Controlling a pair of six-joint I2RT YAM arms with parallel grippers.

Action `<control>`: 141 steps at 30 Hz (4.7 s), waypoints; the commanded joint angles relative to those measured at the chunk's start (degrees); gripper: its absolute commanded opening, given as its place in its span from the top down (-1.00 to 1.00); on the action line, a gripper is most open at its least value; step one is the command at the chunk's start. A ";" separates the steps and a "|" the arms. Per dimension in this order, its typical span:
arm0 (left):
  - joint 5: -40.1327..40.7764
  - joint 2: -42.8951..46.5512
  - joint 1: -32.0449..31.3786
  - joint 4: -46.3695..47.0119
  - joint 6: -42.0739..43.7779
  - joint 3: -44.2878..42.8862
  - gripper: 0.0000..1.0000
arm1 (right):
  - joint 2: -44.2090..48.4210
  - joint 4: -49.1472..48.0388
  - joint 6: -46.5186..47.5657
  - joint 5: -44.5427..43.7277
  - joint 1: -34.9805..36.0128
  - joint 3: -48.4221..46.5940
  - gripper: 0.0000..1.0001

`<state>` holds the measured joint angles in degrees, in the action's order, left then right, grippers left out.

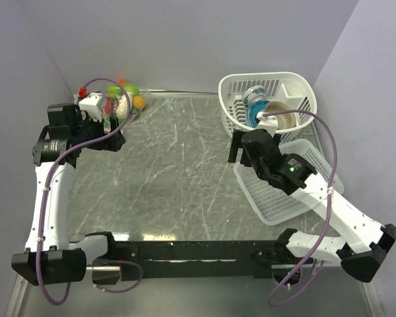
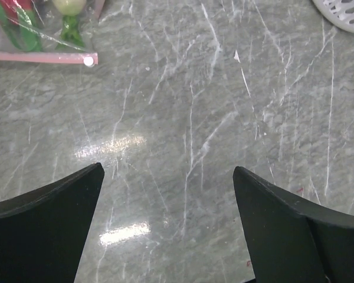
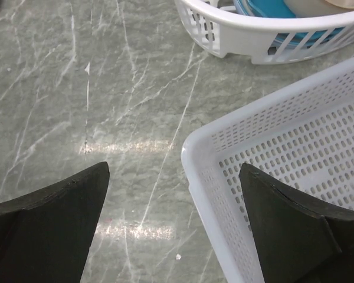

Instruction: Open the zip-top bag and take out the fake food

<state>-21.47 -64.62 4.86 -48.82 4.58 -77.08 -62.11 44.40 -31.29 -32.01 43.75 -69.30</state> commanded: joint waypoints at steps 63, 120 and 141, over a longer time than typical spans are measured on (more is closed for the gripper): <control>30.80 -57.02 -0.56 53.66 15.64 -3.96 -0.85 | -12.33 7.19 -20.13 -2.18 8.46 16.91 -0.66; -16.14 -7.10 -2.93 -19.03 18.27 -10.99 0.87 | -27.88 -63.12 36.73 17.33 28.85 -0.92 -0.99; -17.65 -6.05 -4.51 -21.25 16.96 -12.49 0.06 | -38.62 -60.05 38.32 16.72 28.76 -10.86 -0.06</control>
<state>-39.16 -72.66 0.64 -71.07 21.69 -87.50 -101.10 -17.41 7.35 -15.75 72.75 -77.78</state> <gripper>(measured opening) 0.353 0.584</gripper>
